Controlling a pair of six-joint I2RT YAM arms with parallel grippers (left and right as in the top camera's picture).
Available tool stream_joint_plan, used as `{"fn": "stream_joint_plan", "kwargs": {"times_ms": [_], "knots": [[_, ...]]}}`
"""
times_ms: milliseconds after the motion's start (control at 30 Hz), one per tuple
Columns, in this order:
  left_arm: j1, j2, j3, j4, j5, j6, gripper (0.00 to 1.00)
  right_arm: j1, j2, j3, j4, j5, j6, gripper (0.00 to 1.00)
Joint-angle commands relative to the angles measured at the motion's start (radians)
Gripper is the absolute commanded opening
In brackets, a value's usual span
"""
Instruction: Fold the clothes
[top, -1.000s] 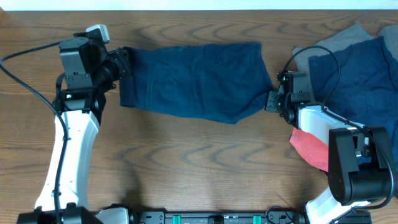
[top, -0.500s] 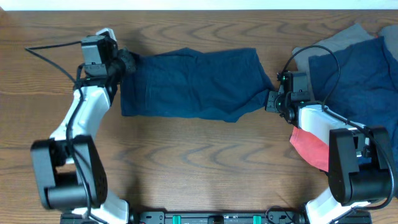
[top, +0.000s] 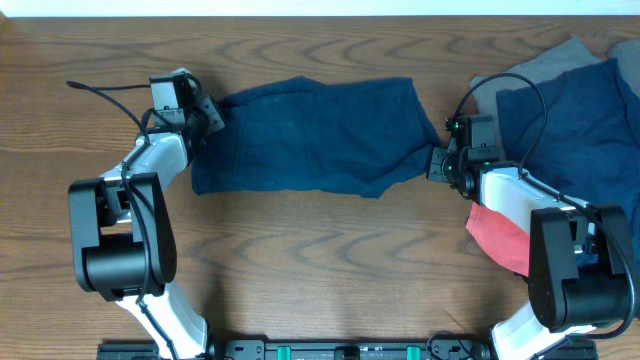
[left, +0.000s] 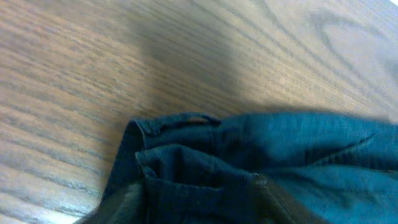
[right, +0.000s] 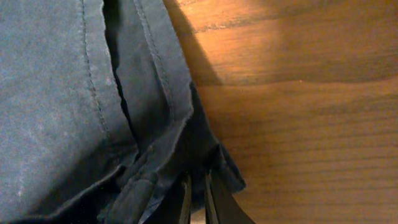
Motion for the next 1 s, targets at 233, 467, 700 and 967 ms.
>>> {"fn": "stream_joint_plan", "kwargs": {"times_ms": [233,467,700,967], "knots": [[0.061,-0.172,0.005,-0.177,-0.013,-0.001,0.98,0.011,0.072,-0.072,-0.081,0.037,-0.008,0.13],[0.071,-0.174,-0.008,-0.403,-0.011,0.007,0.98,0.011,0.072,-0.072,-0.09,0.037,-0.008,0.14],[0.071,-0.072,-0.013,-0.401,0.102,0.097,0.98,0.011,0.072,-0.072,-0.095,0.037,-0.008,0.14],[0.071,0.026,-0.013,-0.403,0.303,0.1,0.94,0.011,0.072,-0.072,-0.103,0.037,-0.008,0.16]]}}
